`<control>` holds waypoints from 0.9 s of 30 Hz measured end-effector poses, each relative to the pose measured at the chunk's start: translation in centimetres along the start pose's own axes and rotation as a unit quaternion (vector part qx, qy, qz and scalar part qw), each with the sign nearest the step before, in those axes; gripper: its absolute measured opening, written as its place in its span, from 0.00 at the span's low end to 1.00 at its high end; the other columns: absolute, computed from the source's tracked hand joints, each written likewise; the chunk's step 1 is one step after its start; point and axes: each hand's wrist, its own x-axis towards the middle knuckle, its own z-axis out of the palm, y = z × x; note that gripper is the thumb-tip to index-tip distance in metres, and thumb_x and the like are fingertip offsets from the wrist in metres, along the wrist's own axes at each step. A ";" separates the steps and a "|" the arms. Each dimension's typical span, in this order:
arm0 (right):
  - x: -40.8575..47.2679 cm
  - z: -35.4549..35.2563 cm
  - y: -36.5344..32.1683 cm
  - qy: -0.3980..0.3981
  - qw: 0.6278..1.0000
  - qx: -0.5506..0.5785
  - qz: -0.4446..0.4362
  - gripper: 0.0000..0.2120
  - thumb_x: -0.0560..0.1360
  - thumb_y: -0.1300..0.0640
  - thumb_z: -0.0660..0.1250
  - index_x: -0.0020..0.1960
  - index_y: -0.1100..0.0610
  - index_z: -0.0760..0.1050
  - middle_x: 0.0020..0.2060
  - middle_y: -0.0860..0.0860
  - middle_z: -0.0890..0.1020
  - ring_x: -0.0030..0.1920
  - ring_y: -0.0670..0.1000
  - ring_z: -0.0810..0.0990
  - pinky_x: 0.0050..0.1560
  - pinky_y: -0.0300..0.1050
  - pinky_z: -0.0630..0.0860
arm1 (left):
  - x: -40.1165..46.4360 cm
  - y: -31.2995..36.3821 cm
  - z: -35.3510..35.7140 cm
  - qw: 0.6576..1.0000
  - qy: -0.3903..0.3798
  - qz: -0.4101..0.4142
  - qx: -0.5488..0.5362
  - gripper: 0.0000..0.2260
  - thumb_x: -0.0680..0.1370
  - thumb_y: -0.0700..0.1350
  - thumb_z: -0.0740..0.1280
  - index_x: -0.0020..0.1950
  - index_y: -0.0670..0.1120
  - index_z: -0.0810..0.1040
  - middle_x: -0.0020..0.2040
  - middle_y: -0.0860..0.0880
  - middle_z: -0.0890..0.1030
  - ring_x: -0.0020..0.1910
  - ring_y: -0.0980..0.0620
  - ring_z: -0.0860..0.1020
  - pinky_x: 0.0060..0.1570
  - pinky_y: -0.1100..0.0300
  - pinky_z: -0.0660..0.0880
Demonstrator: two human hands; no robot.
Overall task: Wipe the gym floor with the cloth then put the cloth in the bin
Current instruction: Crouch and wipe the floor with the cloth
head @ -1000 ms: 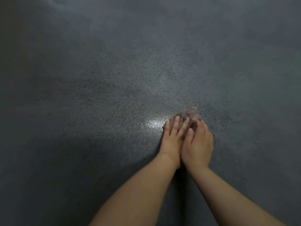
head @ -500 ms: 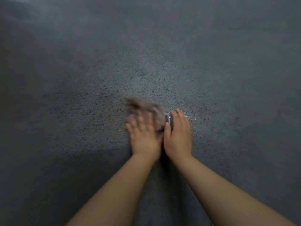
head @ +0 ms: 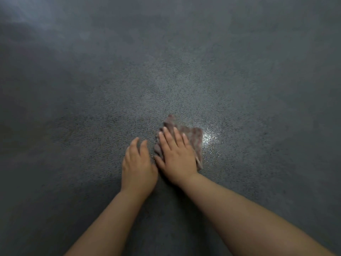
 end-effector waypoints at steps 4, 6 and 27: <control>0.9 -0.3 5.1 -0.021 0.996 -0.015 -0.086 0.25 0.74 0.40 0.52 0.65 0.44 0.74 0.66 0.51 0.75 0.65 0.56 0.75 0.64 0.61 0.67 | -0.9 2.7 0.1 0.996 -0.072 0.011 0.058 0.36 0.75 0.51 0.66 0.77 0.45 0.51 0.76 0.41 0.50 0.75 0.42 0.51 0.73 0.52 0.51; 0.9 -0.8 8.2 -0.030 0.998 -0.017 -0.058 0.24 0.75 0.39 0.52 0.66 0.43 0.74 0.67 0.53 0.74 0.66 0.58 0.74 0.64 0.63 0.66 | -1.4 4.6 0.4 0.987 -0.112 0.040 0.105 0.41 0.74 0.60 0.66 0.77 0.50 0.45 0.77 0.43 0.44 0.76 0.44 0.47 0.73 0.52 0.48; 6.1 -1.9 -2.8 -0.141 0.973 0.068 -0.170 0.23 0.81 0.42 0.49 0.75 0.42 0.55 0.77 0.46 0.52 0.77 0.52 0.43 0.73 0.60 0.38 | -2.9 5.3 0.9 0.962 -0.178 0.054 0.202 0.31 0.79 0.59 0.54 0.78 0.49 0.50 0.76 0.47 0.59 0.75 0.47 0.53 0.74 0.48 0.42</control>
